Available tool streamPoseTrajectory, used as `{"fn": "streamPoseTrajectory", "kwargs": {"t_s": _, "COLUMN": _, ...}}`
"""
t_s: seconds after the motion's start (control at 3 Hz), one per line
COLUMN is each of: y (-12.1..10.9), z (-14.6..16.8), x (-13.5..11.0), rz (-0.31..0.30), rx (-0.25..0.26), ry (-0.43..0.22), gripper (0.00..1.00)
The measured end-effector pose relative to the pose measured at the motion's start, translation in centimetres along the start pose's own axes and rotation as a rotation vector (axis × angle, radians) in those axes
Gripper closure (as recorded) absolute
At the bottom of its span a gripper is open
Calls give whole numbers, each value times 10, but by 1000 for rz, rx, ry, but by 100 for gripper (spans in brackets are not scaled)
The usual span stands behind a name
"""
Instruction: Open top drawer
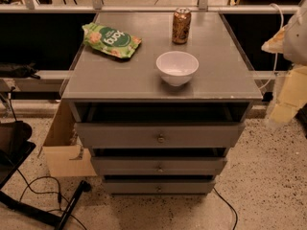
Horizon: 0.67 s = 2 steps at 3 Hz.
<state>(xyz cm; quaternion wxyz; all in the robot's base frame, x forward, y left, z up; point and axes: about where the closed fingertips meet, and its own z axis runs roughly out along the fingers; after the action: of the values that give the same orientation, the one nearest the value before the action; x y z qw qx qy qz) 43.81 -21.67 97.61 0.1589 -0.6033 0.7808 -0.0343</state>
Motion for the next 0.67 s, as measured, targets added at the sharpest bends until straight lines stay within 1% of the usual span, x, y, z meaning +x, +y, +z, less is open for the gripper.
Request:
{"fn": "streamPoseTrajectory", "kwargs": {"t_s": 0.33, "y": 0, "z": 0, "x": 0, "rz": 0, "rx": 0, "ry": 0, "gripper": 0}}
{"fn": "streamPoseTrajectory", "kwargs": {"t_s": 0.67, "y": 10, "z": 18, "x": -1, "rz": -6, "rx": -23, "ry": 11, "gripper": 0}}
